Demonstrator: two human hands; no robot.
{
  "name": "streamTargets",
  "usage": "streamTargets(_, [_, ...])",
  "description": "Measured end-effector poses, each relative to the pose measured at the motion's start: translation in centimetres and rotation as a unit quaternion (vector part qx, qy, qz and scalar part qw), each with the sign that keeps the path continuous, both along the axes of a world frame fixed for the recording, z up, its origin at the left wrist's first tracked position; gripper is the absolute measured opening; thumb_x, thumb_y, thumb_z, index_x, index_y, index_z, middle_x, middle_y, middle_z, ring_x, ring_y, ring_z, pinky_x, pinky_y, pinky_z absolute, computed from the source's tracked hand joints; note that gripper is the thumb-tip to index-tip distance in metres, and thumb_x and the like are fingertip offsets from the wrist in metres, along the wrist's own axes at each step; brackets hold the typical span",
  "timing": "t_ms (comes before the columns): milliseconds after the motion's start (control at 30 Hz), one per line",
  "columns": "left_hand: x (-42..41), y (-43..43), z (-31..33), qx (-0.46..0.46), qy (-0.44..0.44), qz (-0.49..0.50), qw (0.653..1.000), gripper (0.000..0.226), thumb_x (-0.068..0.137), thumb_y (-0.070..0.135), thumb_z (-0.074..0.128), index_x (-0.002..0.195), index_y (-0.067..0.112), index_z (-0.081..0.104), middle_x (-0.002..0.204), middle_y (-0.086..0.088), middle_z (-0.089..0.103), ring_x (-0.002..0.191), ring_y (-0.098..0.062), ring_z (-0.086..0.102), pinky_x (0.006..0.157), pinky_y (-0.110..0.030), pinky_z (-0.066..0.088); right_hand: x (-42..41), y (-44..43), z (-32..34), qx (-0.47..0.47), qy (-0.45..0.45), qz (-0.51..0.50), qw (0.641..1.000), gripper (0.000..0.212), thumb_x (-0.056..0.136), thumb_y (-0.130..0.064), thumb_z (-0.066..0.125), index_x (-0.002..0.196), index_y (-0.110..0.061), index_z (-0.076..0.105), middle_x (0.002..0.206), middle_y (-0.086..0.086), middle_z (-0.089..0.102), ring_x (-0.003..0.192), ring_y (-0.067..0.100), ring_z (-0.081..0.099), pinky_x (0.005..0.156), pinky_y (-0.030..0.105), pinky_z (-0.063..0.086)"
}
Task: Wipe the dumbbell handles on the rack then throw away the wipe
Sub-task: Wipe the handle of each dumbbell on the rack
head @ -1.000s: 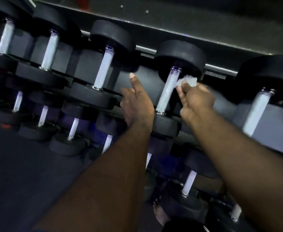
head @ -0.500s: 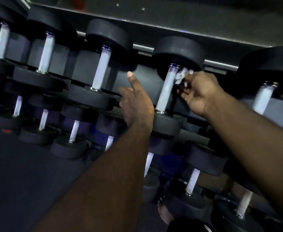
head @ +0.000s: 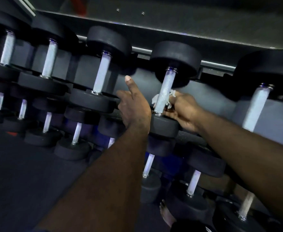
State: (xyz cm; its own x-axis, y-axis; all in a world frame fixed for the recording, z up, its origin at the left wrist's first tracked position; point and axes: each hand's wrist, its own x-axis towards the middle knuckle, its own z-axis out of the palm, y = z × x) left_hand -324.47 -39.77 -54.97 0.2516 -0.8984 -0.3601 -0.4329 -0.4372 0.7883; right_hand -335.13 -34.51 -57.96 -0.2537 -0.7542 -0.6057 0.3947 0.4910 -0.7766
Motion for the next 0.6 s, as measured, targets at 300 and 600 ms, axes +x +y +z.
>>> streamTargets(300, [0.0,0.0,0.0,0.001,-0.002,-0.006,1.000,0.068,0.101,0.076,0.019,0.121,0.018,0.050,0.122,-0.014,0.063,0.106,-0.034,0.059,0.091,-0.044,0.046,0.6,-0.3,0.0,0.000,0.057,0.010,0.998,0.030,0.106,-0.006,0.038,0.117,-0.007,0.066,0.095,0.005,0.074,0.078,0.008,0.072,0.074,0.021,0.058])
streamTargets(600, [0.1,0.1,0.2,-0.011,0.010,0.003,1.000,0.059,0.096,0.081,0.012,0.109,0.031,0.042,0.117,-0.014,0.067,0.106,-0.034,0.063,0.093,-0.047,0.047,-0.6,-4.4,-0.6,-0.032,0.075,-0.137,0.987,0.032,0.105,-0.020,0.039,0.115,-0.009,0.066,0.104,0.010,0.072,0.100,0.029,0.070,0.094,0.042,0.055])
